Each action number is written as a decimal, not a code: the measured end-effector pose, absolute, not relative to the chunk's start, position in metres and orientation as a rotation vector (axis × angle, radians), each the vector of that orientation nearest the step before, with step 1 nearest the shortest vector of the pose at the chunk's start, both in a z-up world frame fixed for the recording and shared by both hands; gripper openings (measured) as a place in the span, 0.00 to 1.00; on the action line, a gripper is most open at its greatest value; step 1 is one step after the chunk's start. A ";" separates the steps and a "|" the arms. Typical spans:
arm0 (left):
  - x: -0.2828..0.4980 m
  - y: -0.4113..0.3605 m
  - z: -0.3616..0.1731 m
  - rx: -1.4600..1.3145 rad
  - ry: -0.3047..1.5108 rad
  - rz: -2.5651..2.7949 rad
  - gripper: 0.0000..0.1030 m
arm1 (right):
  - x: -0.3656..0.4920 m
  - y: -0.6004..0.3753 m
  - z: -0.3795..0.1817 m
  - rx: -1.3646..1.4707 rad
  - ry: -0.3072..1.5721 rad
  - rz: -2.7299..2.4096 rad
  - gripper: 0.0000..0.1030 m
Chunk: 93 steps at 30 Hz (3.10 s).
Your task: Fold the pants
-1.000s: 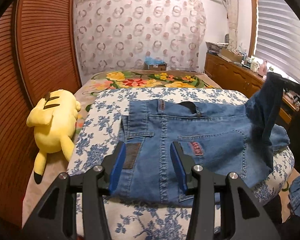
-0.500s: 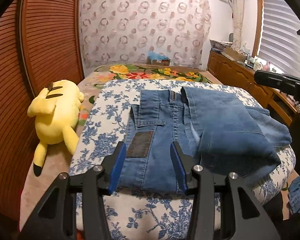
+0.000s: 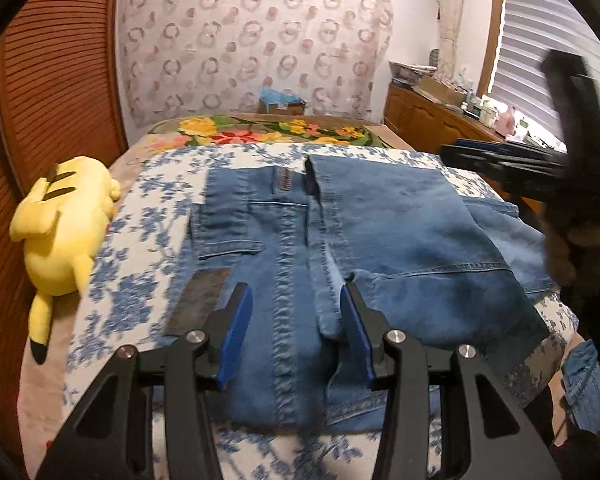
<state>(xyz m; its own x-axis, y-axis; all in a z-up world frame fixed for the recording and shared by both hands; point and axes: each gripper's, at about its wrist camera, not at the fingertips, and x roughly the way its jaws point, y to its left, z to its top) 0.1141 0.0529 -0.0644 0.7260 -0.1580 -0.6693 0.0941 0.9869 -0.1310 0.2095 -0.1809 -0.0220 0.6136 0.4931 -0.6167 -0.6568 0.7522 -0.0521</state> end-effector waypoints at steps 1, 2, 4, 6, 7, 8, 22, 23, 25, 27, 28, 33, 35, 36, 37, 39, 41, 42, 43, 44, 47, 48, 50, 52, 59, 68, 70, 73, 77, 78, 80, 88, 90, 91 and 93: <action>0.118 0.050 -0.067 -0.097 0.754 -0.155 0.43 | 0.216 -0.180 -0.025 -0.295 0.624 0.673 0.45; 0.119 0.048 -0.068 -0.101 0.762 -0.167 0.43 | 0.228 -0.178 -0.032 -0.313 0.638 0.669 0.46; 0.123 0.042 -0.072 -0.106 0.780 -0.199 0.43 | 0.246 -0.177 -0.042 -0.326 0.667 0.653 0.46; 0.126 0.036 -0.078 -0.105 0.799 -0.227 0.43 | 0.259 -0.179 -0.049 -0.329 0.691 0.634 0.47; 0.127 0.034 -0.080 -0.105 0.806 -0.237 0.43 | 0.267 -0.182 -0.053 -0.330 0.705 0.622 0.47; 0.127 0.032 -0.083 -0.104 0.814 -0.248 0.43 | 0.274 -0.185 -0.057 -0.331 0.717 0.607 0.47; 0.120 0.016 -0.102 -0.079 0.825 -0.256 0.42 | 0.302 -0.214 -0.102 -0.283 0.900 0.647 0.42; 0.120 0.018 -0.102 -0.075 0.826 -0.260 0.41 | 0.301 -0.214 -0.104 -0.284 0.906 0.654 0.36; 0.119 0.017 -0.101 -0.075 0.828 -0.275 0.36 | 0.298 -0.214 -0.104 -0.272 0.908 0.675 0.26; 0.117 0.016 -0.099 -0.079 0.823 -0.288 0.32 | 0.296 -0.213 -0.104 -0.270 0.909 0.684 0.10; 0.115 0.016 -0.098 -0.078 0.818 -0.292 0.28 | 0.293 -0.212 -0.103 -0.277 0.904 0.684 0.07; 0.109 0.016 -0.094 -0.067 0.803 -0.299 0.08 | 0.280 -0.213 -0.085 -0.268 0.825 0.695 0.02; 0.109 0.020 -0.089 -0.075 0.786 -0.303 0.05 | 0.276 -0.213 -0.075 -0.264 0.789 0.692 0.01; 0.107 0.022 -0.085 -0.078 0.775 -0.305 0.04 | 0.273 -0.213 -0.070 -0.262 0.773 0.693 0.01; 0.105 0.023 -0.080 -0.076 0.764 -0.307 0.03 | 0.270 -0.212 -0.063 -0.261 0.751 0.693 0.01; 0.098 0.027 -0.067 -0.079 0.731 -0.312 0.02 | 0.264 -0.210 -0.050 -0.250 0.712 0.699 0.01; 0.094 0.032 -0.058 -0.079 0.704 -0.303 0.02 | 0.259 -0.206 -0.037 -0.245 0.678 0.703 0.01; 0.090 0.036 -0.052 -0.076 0.689 -0.300 0.02 | 0.256 -0.203 -0.030 -0.241 0.661 0.713 0.01; 0.086 0.041 -0.047 -0.079 0.674 -0.294 0.02 | 0.254 -0.199 -0.026 -0.241 0.649 0.717 0.01; 0.084 0.047 -0.043 -0.081 0.663 -0.287 0.02 | 0.250 -0.193 -0.020 -0.245 0.630 0.722 0.01; 0.076 0.067 -0.032 -0.083 0.635 -0.252 0.02 | 0.242 -0.179 -0.008 -0.250 0.587 0.741 0.01; 0.073 0.075 -0.030 -0.087 0.629 -0.238 0.02 | 0.240 -0.175 -0.005 -0.246 0.581 0.747 0.01; 0.069 0.089 -0.029 -0.099 0.624 -0.211 0.02 | 0.238 -0.160 -0.001 -0.241 0.569 0.763 0.01; 0.069 0.101 -0.031 -0.108 0.633 -0.181 0.02 | 0.237 -0.148 -0.002 -0.245 0.568 0.769 0.01; 0.075 0.116 -0.065 -0.112 0.715 -0.139 0.02 | 0.236 -0.113 -0.032 -0.295 0.623 0.759 0.01; 0.078 0.111 -0.071 -0.111 0.755 -0.139 0.14 | 0.233 -0.129 -0.045 -0.282 0.672 0.714 0.32; 0.077 0.110 -0.067 -0.103 0.747 -0.133 0.21 | 0.226 -0.137 -0.040 -0.271 0.666 0.708 0.36; 0.076 0.109 -0.060 -0.101 0.727 -0.128 0.31 | 0.214 -0.149 -0.036 -0.248 0.667 0.715 0.40; 0.074 0.109 -0.050 -0.102 0.703 -0.137 0.40 | 0.195 -0.163 -0.039 -0.241 0.671 0.697 0.41; 0.075 0.107 -0.048 -0.096 0.700 -0.138 0.42 | 0.191 -0.166 -0.041 -0.237 0.675 0.694 0.41; 0.076 0.102 -0.047 -0.085 0.700 -0.144 0.45 | 0.185 -0.172 -0.045 -0.226 0.695 0.686 0.41; 0.095 0.073 -0.055 -0.069 0.736 -0.175 0.46 | 0.166 -0.193 -0.059 -0.217 0.741 0.644 0.41; 0.100 0.066 -0.059 -0.075 0.748 -0.186 0.46 | 0.163 -0.198 -0.062 -0.211 0.745 0.633 0.41; 0.102 0.063 -0.060 -0.074 0.751 -0.187 0.46 | 0.161 -0.202 -0.064 -0.207 0.746 0.628 0.41; 0.107 0.055 -0.064 -0.074 0.763 -0.195 0.46 | 0.160 -0.207 -0.066 -0.203 0.746 0.613 0.41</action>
<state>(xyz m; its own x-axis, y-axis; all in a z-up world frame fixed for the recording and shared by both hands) 0.1068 0.0555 -0.0639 0.7057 -0.2023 -0.6790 0.1491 0.9793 -0.1369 0.1595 -0.2072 -0.0656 0.5704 0.4488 -0.6879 -0.5884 0.8076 0.0391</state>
